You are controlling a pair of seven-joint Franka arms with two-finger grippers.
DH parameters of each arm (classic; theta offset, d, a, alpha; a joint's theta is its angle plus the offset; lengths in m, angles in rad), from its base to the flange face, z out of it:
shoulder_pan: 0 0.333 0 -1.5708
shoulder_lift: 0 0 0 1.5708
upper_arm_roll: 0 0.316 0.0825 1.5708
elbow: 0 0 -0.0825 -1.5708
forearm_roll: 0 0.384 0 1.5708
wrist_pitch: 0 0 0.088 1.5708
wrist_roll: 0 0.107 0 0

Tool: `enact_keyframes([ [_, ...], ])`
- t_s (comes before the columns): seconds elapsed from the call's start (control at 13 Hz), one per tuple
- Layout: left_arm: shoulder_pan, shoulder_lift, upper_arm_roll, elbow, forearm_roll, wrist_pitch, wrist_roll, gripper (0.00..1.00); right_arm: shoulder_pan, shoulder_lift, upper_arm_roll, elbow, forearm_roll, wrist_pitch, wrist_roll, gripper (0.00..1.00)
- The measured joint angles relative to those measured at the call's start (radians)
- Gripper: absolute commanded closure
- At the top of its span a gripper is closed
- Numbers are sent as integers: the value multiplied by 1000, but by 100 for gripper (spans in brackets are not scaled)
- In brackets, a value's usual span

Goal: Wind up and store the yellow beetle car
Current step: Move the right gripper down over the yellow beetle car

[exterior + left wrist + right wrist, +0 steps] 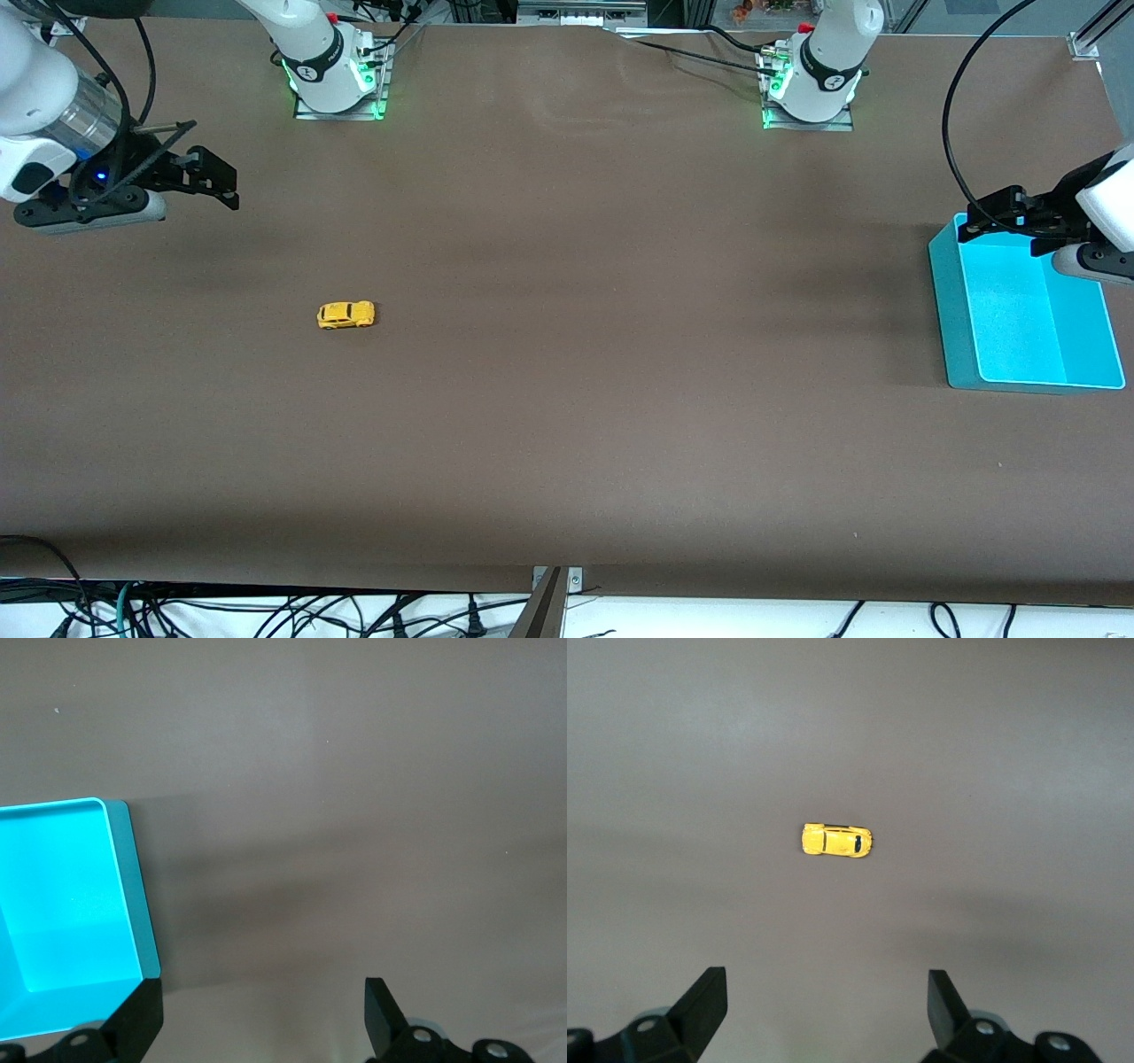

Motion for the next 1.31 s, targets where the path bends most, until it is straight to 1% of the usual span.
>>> enact_keyframes([
  [0.23,0,0,0,1,0,0,0,0,2,16,0,-113,-1,137,-11,0],
  [0.62,0,0,0,1,0,0,0,0,7,62,1,-344,-1,428,-115,0],
  [0.93,0,0,0,1,0,0,0,0,13,81,18,-449,-3,536,-178,0],
  [1.08,0,0,0,1,0,0,0,0,14,101,41,-492,-5,593,-268,0],
  [1.31,0,0,0,1,0,0,0,0,15,142,63,-515,-9,664,-564,0],
])
